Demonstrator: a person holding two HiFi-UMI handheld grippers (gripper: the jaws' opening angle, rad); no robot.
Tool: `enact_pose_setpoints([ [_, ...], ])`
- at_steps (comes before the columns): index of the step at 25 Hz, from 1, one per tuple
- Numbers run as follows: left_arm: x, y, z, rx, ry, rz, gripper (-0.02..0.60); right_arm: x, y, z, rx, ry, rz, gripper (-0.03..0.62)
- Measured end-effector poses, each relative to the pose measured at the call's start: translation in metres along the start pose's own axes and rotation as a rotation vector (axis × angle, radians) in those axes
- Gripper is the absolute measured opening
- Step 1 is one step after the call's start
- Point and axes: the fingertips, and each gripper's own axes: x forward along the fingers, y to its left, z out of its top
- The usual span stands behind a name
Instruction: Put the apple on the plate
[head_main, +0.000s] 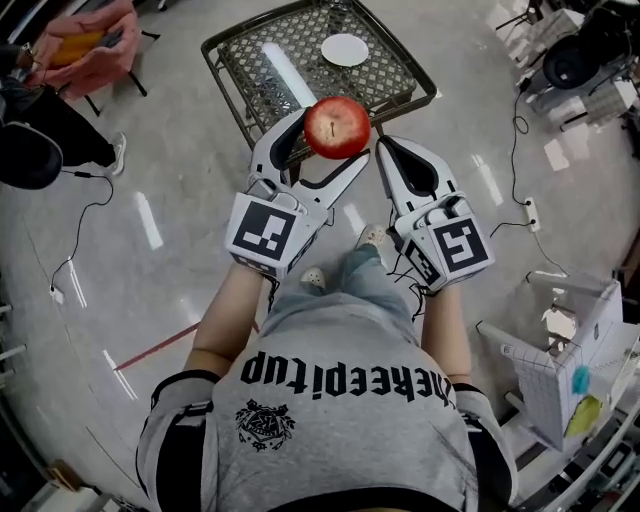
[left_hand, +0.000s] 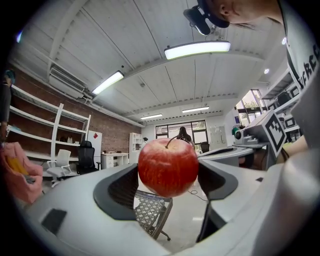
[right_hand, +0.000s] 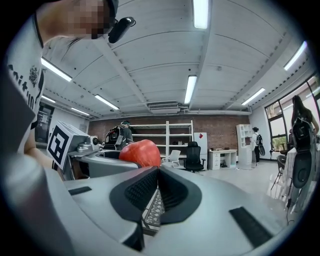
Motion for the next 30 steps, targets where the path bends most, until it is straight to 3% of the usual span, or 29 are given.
enact_pose_setpoints([
  [30,0.179,0.015,-0.007,0.006,0.021,0.224,0.41,0.054,-0.18,-0.008,-0.014,-0.012,0.241,0.028],
])
